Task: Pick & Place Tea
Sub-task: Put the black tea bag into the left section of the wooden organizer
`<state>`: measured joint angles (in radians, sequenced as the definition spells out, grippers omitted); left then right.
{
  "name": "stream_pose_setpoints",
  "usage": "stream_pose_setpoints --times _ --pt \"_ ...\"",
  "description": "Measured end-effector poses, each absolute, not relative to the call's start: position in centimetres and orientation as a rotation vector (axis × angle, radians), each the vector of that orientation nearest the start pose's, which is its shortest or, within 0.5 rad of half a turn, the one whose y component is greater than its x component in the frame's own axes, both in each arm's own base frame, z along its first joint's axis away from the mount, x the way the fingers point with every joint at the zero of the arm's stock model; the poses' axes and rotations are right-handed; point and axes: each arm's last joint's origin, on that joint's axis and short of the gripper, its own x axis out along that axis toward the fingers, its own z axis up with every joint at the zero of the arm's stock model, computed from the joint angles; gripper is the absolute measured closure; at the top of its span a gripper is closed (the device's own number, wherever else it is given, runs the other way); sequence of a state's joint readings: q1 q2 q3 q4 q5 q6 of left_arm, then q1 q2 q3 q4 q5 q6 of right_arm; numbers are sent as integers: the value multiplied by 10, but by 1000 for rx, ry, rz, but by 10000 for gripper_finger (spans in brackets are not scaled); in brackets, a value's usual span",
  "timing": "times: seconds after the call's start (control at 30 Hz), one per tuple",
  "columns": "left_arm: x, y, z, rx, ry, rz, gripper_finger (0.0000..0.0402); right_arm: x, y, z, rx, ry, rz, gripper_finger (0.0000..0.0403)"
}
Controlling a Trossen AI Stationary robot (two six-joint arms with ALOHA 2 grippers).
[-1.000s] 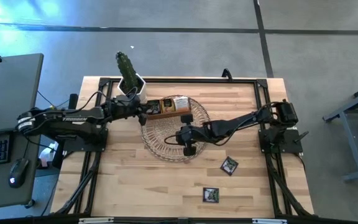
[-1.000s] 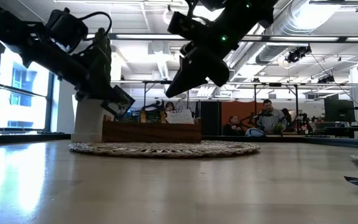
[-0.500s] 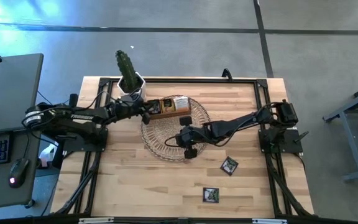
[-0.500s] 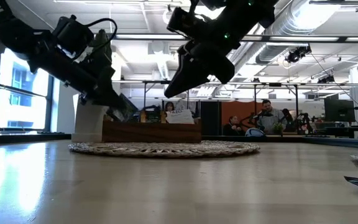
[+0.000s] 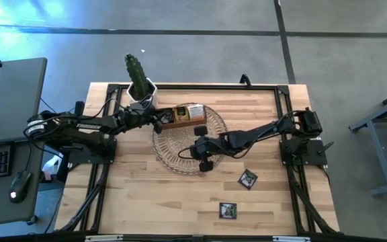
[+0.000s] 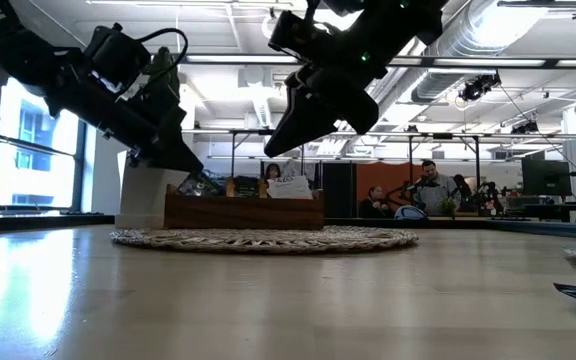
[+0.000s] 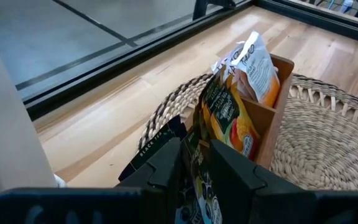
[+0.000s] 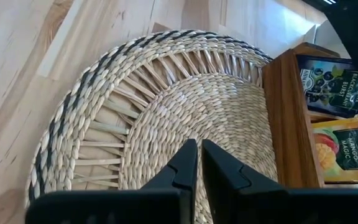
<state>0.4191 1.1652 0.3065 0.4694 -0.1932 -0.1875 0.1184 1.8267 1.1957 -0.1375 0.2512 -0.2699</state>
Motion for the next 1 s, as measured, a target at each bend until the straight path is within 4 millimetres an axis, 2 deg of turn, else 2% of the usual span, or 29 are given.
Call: stream_pose_setpoints --times 0.23,0.43,0.57,0.7,0.87,1.0 --pt "191 91 169 -233 313 635 317 388 38 197 -404 754 -50 386" --pt "185 88 203 -256 234 640 356 393 37 203 -361 682 -132 399" --pt "171 82 229 -239 227 624 395 394 37 205 -354 656 -142 399" --pt "155 71 248 -246 195 544 394 397 31 208 -332 619 -153 401" --pt "146 52 251 -249 214 383 399 400 27 210 -300 582 -44 399" --pt "150 39 255 -193 195 270 401 400 47 214 -416 535 11 399"
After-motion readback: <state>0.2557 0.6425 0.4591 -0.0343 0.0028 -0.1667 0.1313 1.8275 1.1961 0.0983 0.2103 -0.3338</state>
